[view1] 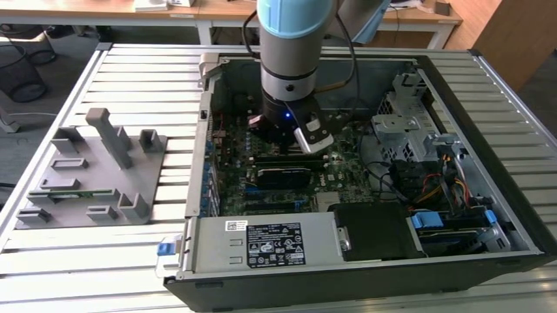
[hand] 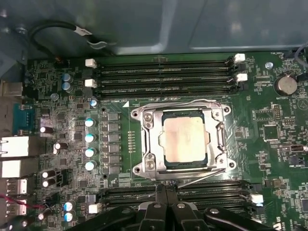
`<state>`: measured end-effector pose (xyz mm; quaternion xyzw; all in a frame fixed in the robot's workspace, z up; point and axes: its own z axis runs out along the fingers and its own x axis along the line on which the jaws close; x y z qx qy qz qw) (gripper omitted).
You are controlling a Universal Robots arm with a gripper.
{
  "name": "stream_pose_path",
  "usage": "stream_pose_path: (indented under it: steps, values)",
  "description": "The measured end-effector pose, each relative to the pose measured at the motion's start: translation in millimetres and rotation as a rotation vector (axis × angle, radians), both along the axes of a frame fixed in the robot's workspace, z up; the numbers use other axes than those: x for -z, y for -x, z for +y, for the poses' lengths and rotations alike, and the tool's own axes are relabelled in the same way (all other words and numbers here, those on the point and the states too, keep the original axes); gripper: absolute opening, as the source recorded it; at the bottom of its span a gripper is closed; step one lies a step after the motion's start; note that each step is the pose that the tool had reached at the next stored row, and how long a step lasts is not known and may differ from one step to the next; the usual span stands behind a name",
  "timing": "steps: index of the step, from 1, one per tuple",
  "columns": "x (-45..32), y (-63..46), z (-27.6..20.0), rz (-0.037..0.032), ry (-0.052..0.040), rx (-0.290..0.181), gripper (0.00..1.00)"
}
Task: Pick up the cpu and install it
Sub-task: 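Install the second cpu locking lever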
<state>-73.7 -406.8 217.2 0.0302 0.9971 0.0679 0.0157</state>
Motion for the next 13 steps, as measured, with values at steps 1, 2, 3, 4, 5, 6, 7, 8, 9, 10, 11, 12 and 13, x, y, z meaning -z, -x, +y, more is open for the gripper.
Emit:
stream_pose_path:
  steps: [1,2,3,4,5,6,7,8,9,10,11,12,13]
  values:
    - [0.3,1.0,-0.8,0.0,-0.003,0.0,0.11]
    - [0.6,1.8,-1.5,0.0,-0.0058,0.0,0.11]
    - [1.0,2.6,-2.3,0.0,-0.0081,0.0,0.11]
    - [1.6,3.1,-3.1,0.0,-0.0095,0.0,0.11]
    - [2.1,3.5,-3.7,0.0,-0.0108,0.0,0.11]
    - [2.8,3.8,-4.4,0.0,-0.0132,0.0,0.11]
    - [3.5,4.0,-4.9,0.0,-0.0171,0.0,0.11]
    - [3.8,4.2,-5.5,0.0,-0.0228,0.0,0.11]
    - [4.0,4.9,-6.1,-0.0001,-0.0277,0.0,0.11]
    - [4.4,5.8,-6.6,-0.0001,-0.0318,0.0,0.11]
    - [4.8,6.4,-7.1,0.0,-0.0355,0.0,0.11]
    - [5.2,7.0,-7.5,0.0,-0.0392,0.0,0.11]
    - [5.7,8.0,-7.8,0.0,-0.0428,0.0,0.11]
